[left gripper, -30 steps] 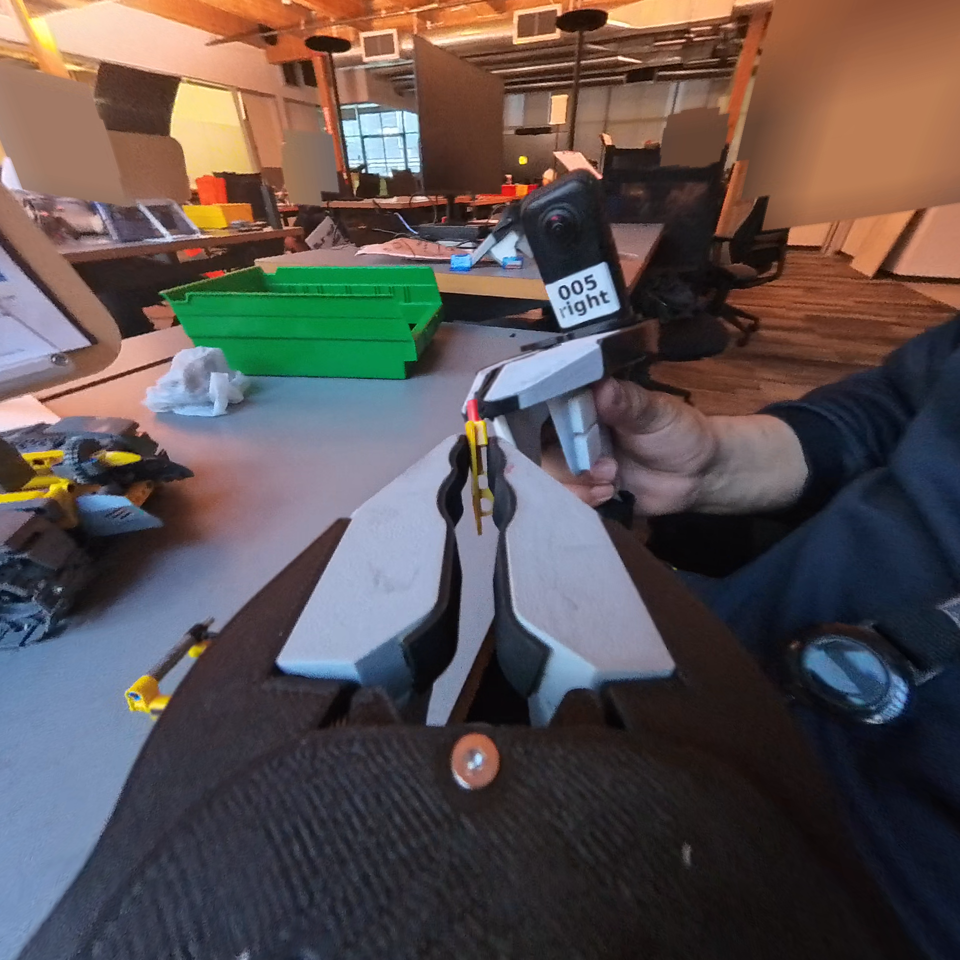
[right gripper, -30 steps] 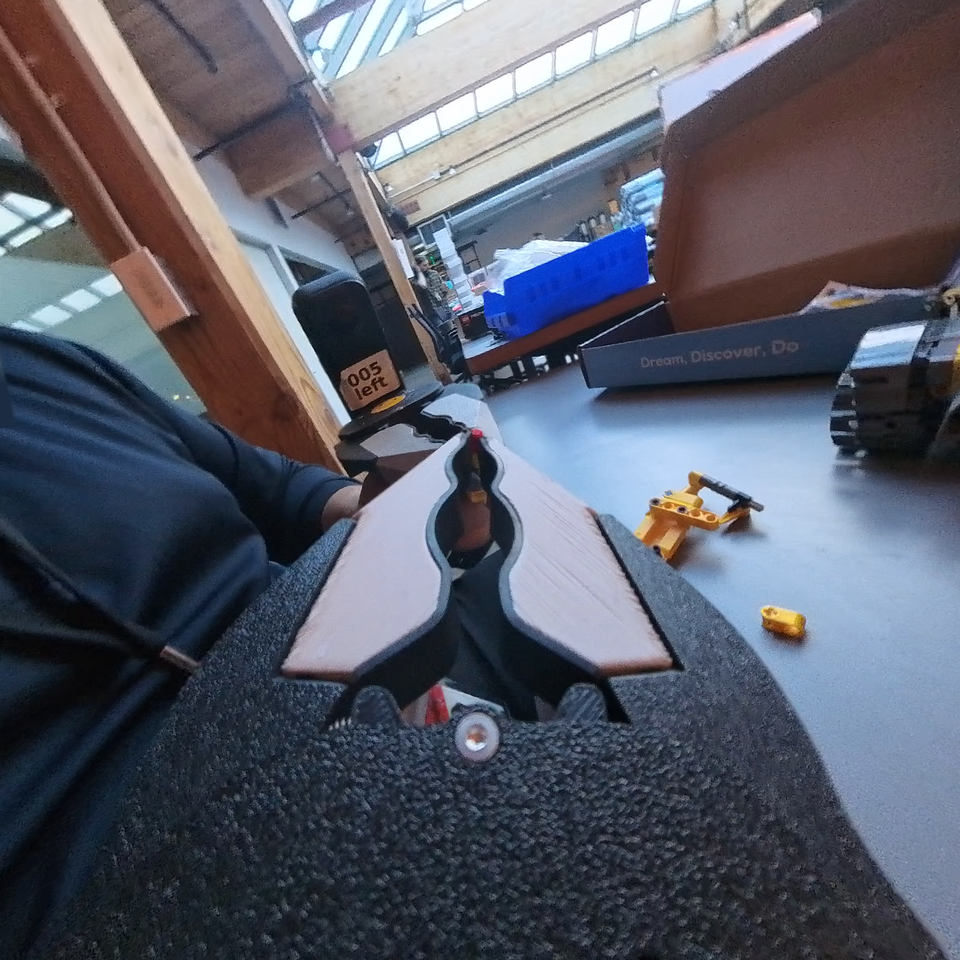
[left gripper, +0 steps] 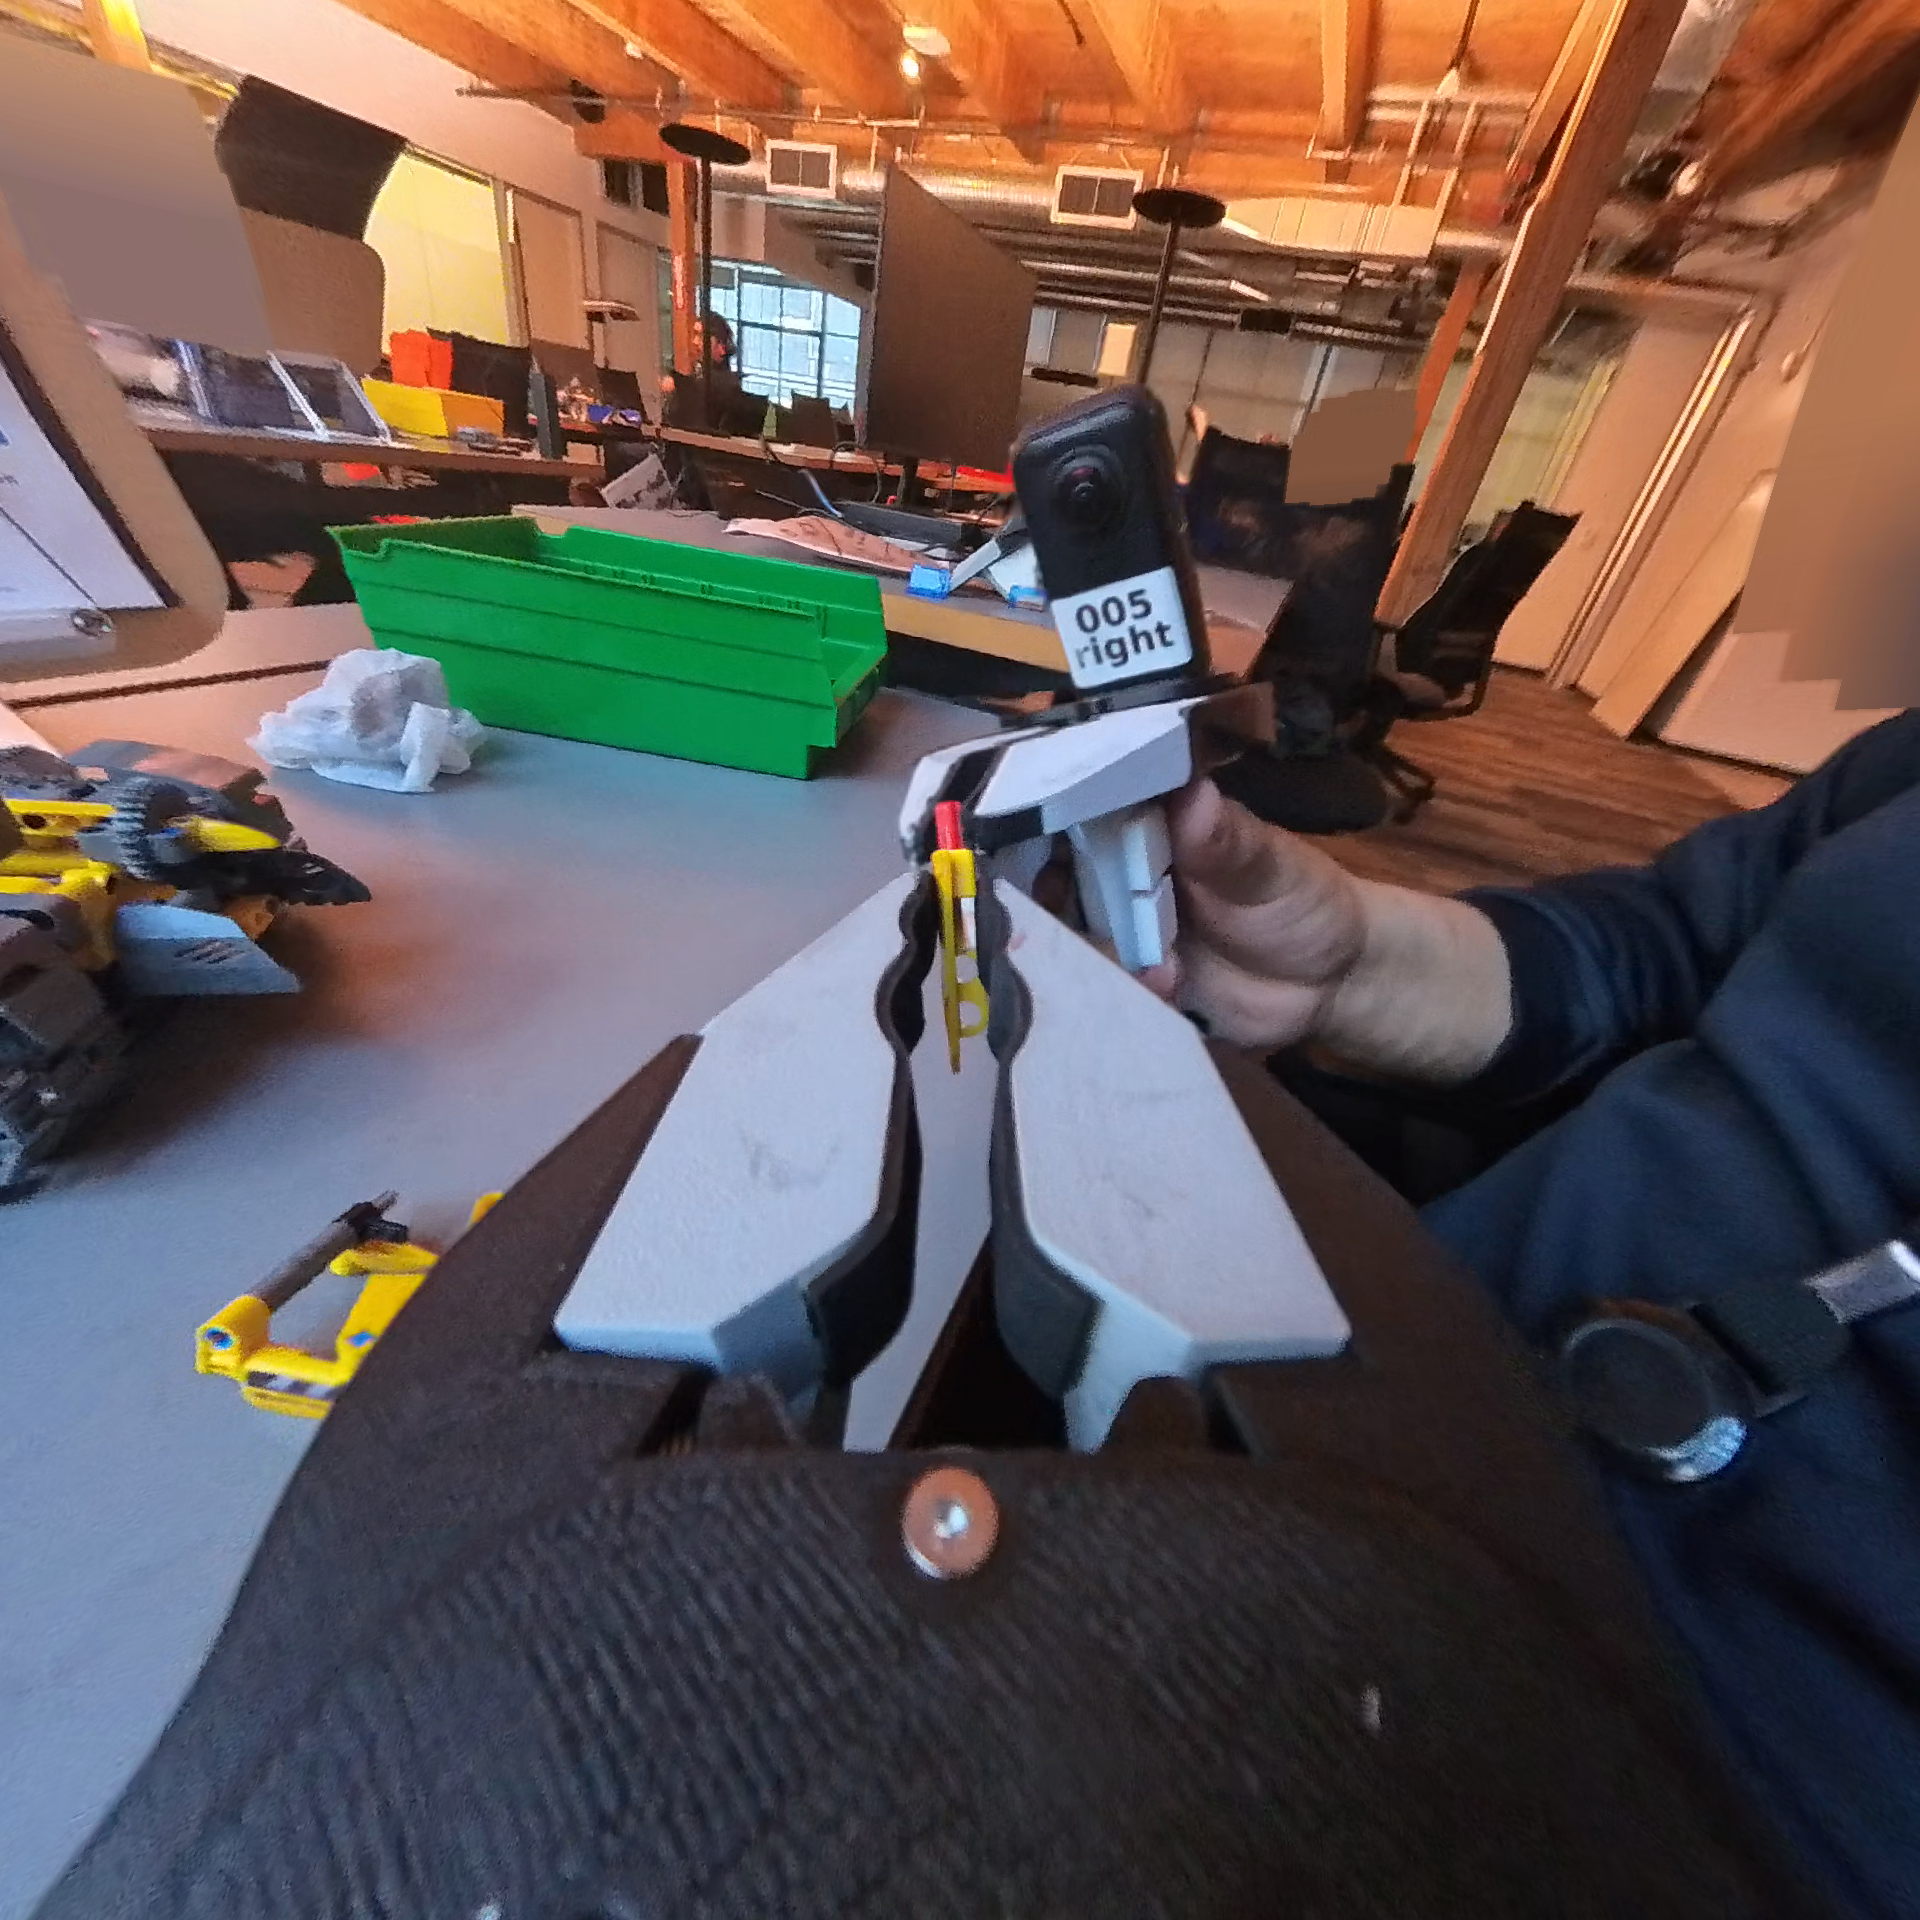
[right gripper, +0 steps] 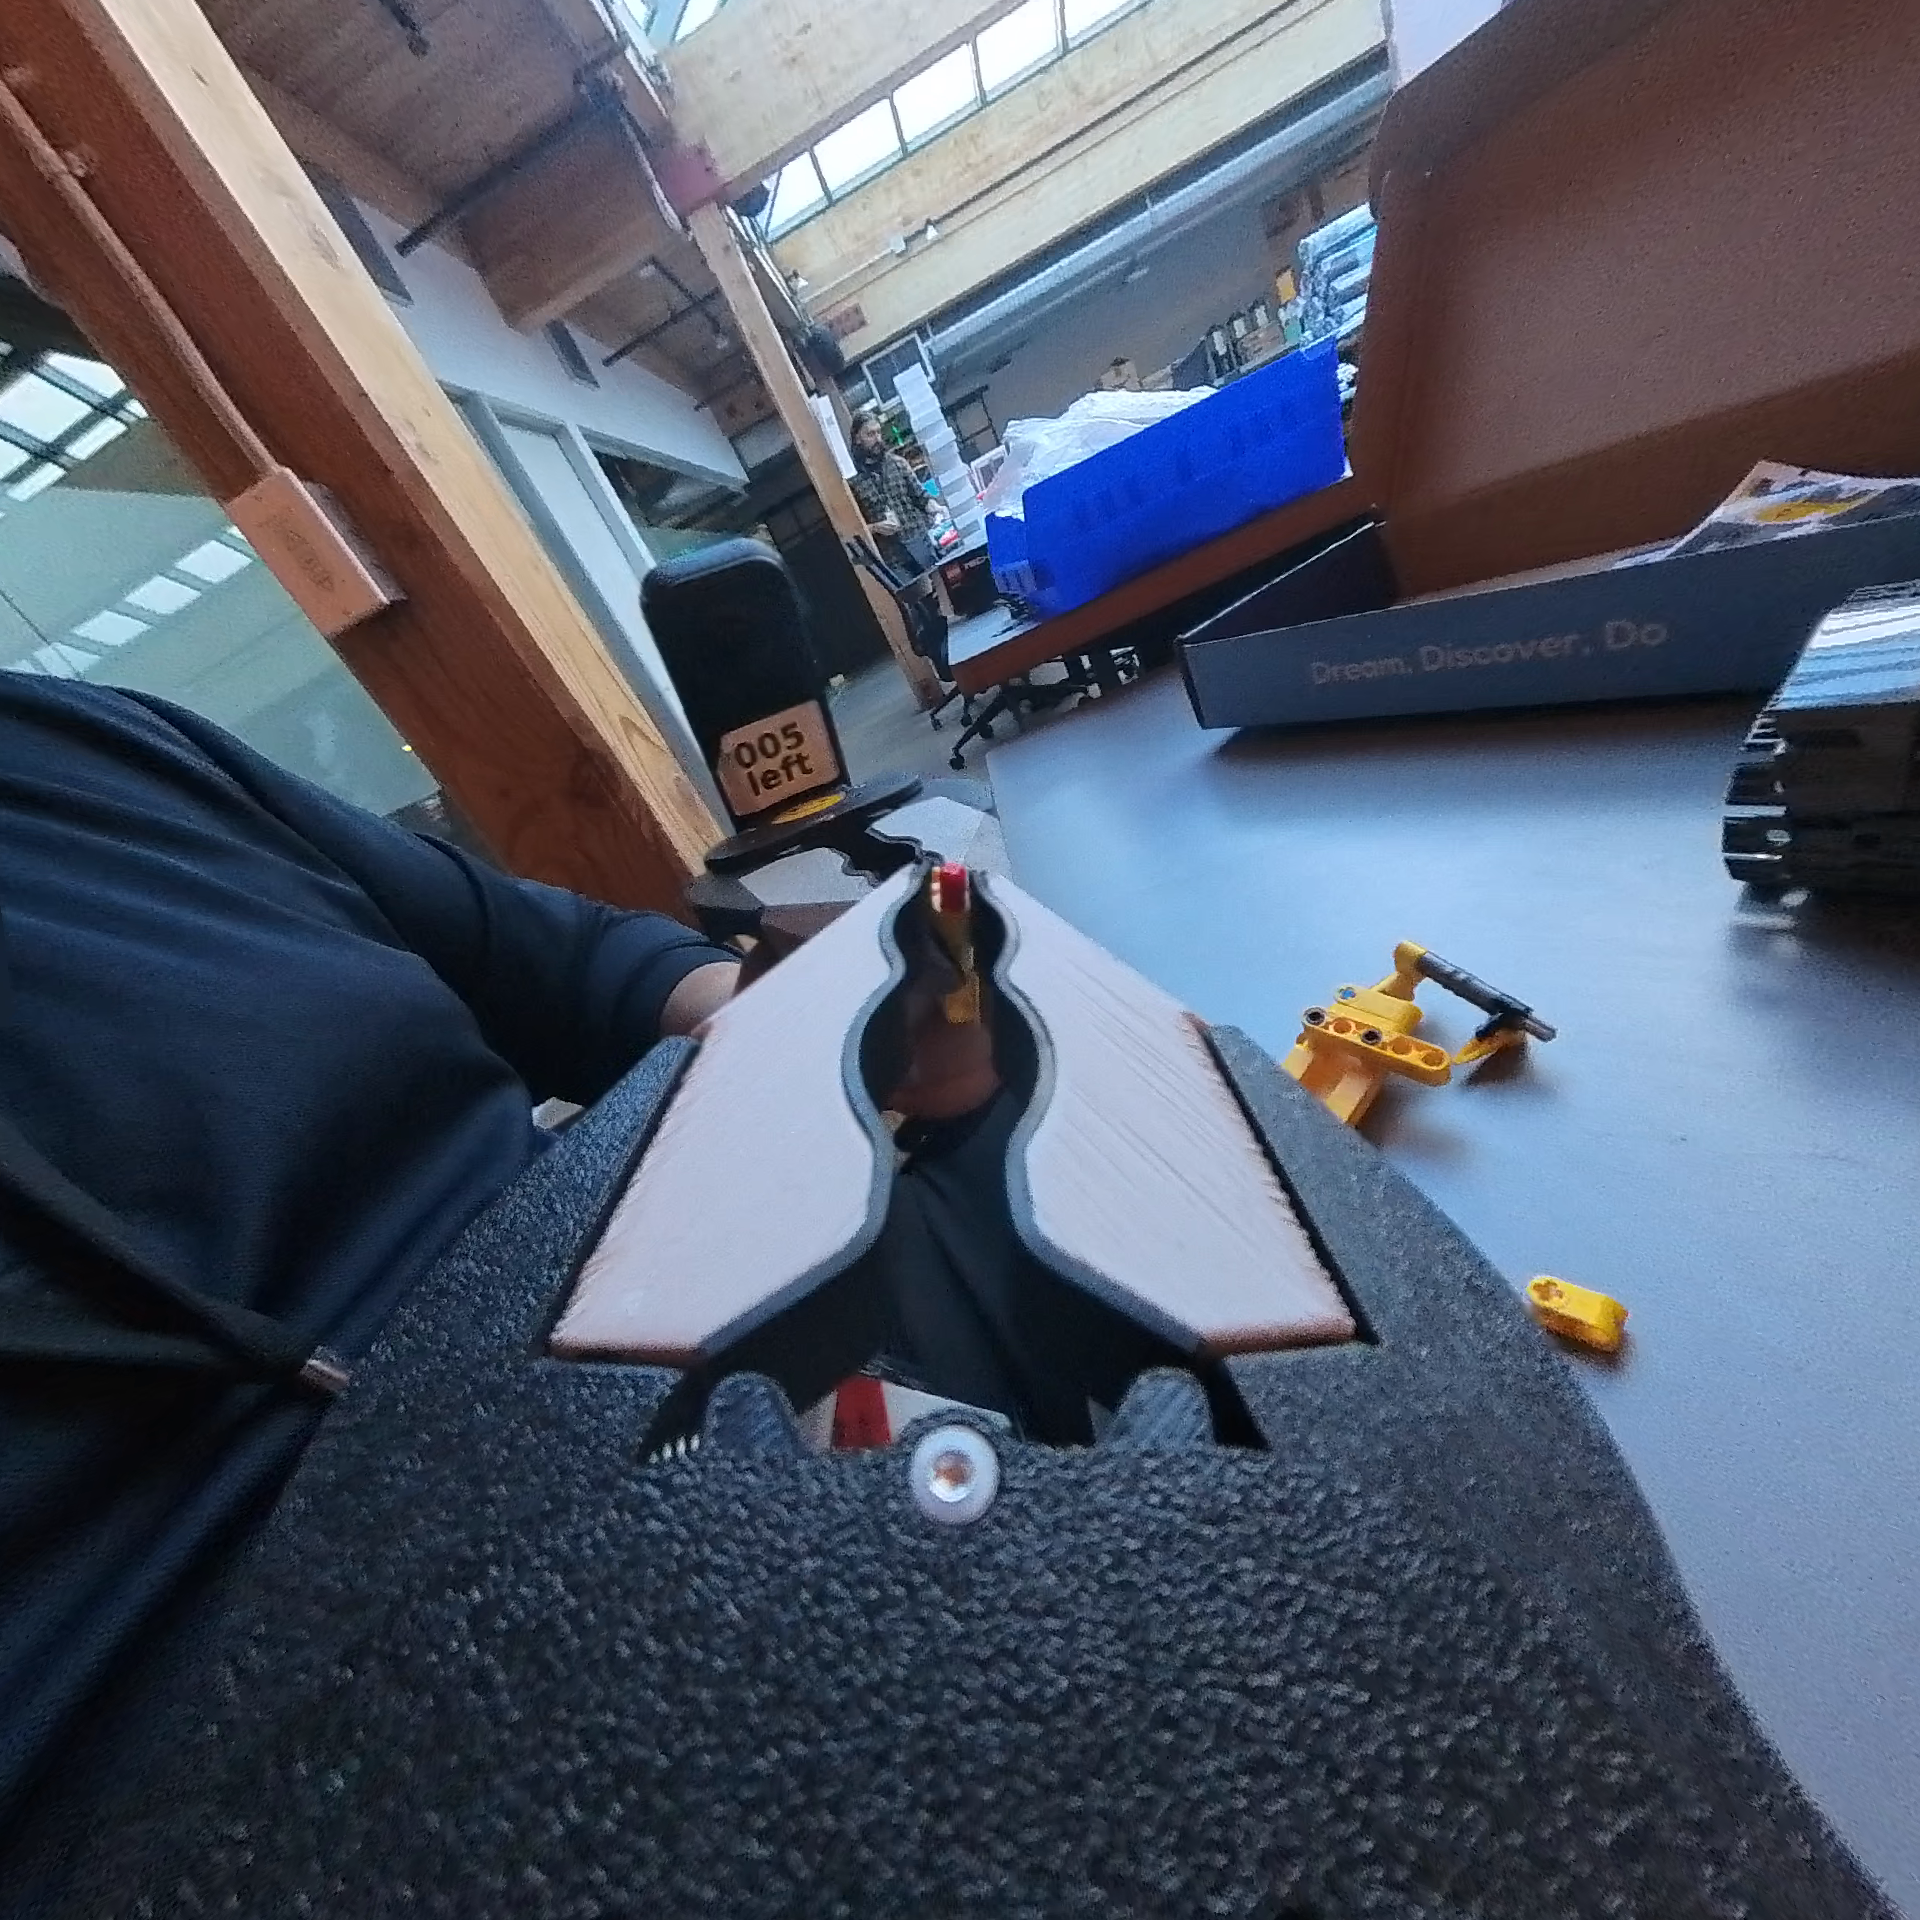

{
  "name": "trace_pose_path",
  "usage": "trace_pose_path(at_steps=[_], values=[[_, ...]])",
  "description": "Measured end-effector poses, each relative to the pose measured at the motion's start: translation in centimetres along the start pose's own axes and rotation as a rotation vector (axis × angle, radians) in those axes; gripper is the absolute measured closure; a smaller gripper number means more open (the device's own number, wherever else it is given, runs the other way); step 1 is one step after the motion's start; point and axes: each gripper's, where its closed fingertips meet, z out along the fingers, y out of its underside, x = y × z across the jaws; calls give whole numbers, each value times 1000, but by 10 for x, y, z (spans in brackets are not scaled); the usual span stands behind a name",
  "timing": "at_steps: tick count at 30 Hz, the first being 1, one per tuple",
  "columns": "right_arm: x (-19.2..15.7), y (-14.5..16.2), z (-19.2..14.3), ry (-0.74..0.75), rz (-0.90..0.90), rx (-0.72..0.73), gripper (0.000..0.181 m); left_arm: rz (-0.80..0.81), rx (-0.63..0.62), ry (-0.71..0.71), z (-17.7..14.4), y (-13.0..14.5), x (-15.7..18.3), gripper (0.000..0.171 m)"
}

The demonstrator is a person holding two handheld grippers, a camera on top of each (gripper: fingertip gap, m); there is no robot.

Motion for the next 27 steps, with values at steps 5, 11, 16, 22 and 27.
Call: trace_pose_path(at_steps=[5,11,16,22,27], values=[[1,0,8,-18,-12,6,176,-72,-7,23,-1,1,-1,167],[7,-6,16,96,-162,-10,179,-194,32,44,-5,-5,-7,167],[11,-31,28,56,53,101,181,-250,138,-20,-9,-27,-19,167],[64,-123,-58,107,253,562,181,-357,94,-23,-17,1,-16,167],[48,-84,-31,129,94,111,180,-268,124,-44,-20,-25,-35,167]])
